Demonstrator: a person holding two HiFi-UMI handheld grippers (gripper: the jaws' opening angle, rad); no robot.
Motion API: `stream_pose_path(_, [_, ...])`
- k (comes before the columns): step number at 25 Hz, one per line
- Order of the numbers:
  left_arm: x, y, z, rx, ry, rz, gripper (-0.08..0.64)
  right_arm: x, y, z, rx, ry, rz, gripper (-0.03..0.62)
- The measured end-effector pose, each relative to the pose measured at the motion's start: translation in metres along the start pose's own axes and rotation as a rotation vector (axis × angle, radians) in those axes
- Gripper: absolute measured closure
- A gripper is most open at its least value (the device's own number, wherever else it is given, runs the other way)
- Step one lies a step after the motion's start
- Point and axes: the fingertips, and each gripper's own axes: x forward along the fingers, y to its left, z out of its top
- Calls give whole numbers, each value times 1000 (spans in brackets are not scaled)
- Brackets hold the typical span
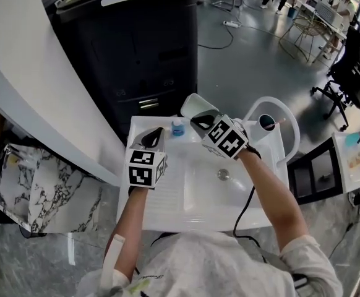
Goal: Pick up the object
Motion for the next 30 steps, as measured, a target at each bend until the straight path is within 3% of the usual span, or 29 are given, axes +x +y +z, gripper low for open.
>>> stream_pose_path(10, [2, 3, 16, 30, -24, -73, 561, -49, -15, 43, 186, -188, -159, 581])
stream_pose_path(14, [2, 2, 20, 28, -32, -88, 561, -71, -22, 41, 274, -246, -243, 581])
stream_pose_path(18, [3, -4, 28, 77, -43, -89, 561, -96, -28, 36, 347, -298, -310, 581])
stream_pose_path(30, [7, -26, 42, 97, -66, -75, 561, -138, -42, 15, 484, -399, -425, 583])
